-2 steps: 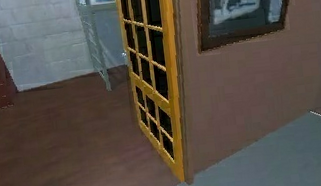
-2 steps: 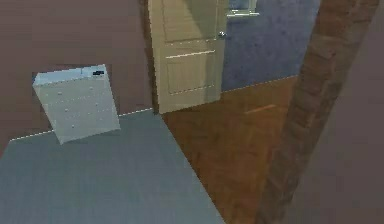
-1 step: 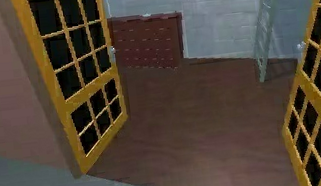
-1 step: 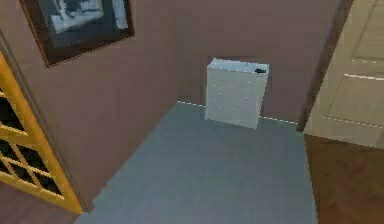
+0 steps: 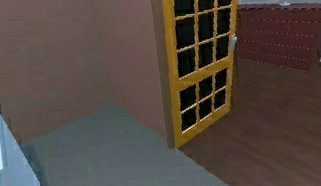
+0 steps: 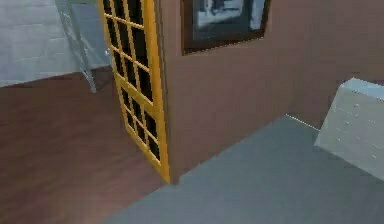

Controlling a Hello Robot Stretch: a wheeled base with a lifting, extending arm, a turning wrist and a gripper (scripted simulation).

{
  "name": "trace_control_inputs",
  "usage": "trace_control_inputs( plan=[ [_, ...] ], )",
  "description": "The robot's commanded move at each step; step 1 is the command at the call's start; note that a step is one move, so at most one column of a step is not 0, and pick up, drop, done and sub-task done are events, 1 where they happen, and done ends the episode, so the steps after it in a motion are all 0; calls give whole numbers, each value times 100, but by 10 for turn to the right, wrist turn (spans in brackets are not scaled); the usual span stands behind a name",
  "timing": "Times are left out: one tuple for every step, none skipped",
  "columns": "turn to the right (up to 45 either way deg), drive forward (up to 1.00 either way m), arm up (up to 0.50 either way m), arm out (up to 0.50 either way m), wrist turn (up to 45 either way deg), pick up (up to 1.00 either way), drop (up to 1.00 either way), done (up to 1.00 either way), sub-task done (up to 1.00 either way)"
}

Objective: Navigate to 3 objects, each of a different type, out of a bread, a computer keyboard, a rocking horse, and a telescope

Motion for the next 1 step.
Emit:
trace_control_inputs(
  plan=[
    [0, 80, 0, 0, 0, 0, 0, 0, 0]
  ],
)
